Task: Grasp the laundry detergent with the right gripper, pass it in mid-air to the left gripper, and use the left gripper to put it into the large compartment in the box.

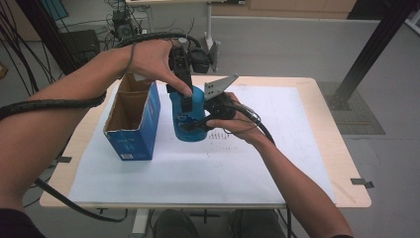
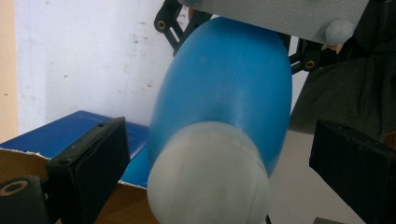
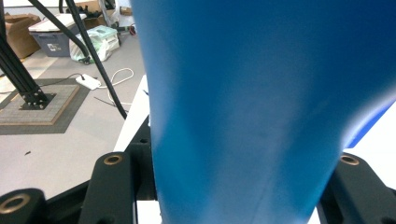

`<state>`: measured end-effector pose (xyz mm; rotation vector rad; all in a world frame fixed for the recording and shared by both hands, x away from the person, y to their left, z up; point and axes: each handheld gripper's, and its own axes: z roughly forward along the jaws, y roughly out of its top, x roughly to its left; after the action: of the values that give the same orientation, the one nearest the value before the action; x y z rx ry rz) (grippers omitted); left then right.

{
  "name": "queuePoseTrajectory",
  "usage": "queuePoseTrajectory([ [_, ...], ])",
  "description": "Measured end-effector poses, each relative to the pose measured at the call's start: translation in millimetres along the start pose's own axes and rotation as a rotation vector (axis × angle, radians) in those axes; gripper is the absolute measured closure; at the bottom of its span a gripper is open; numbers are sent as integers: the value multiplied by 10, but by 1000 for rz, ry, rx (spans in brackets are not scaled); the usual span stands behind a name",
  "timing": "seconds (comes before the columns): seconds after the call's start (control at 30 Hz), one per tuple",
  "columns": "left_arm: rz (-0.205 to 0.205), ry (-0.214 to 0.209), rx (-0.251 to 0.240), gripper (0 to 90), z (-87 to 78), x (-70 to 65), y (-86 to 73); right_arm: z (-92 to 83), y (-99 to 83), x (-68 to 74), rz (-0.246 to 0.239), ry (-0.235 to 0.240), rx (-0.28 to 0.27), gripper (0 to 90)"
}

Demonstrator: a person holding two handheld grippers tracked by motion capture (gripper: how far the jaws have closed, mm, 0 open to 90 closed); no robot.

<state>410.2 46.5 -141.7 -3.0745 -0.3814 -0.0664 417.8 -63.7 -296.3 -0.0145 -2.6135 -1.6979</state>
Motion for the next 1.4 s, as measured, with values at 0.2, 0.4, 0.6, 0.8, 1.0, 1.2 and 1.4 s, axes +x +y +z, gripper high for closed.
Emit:
queuePoseTrajectory([
  [0.2,8,1,-4,55,25,-15,23,-28,13,16,-4,0,-8,435],
  [0.4,16,1,8,54,30,-13,35,-54,14,19,-8,-6,-7,435],
  [0.6,15,-2,3,54,28,-13,40,-65,21,24,-15,-9,-7,435],
  [0.8,17,-6,4,53,24,-16,56,-62,25,25,-20,-10,-5,435],
  [1.0,20,-5,1,54,17,-21,65,-70,26,24,-18,-9,-8,435],
  [1.2,21,-2,-1,53,5,-23,63,-75,23,16,-17,-15,-4,435],
  [1.4,23,-5,2,52,16,-28,54,-73,26,18,-18,-14,-3,435],
])
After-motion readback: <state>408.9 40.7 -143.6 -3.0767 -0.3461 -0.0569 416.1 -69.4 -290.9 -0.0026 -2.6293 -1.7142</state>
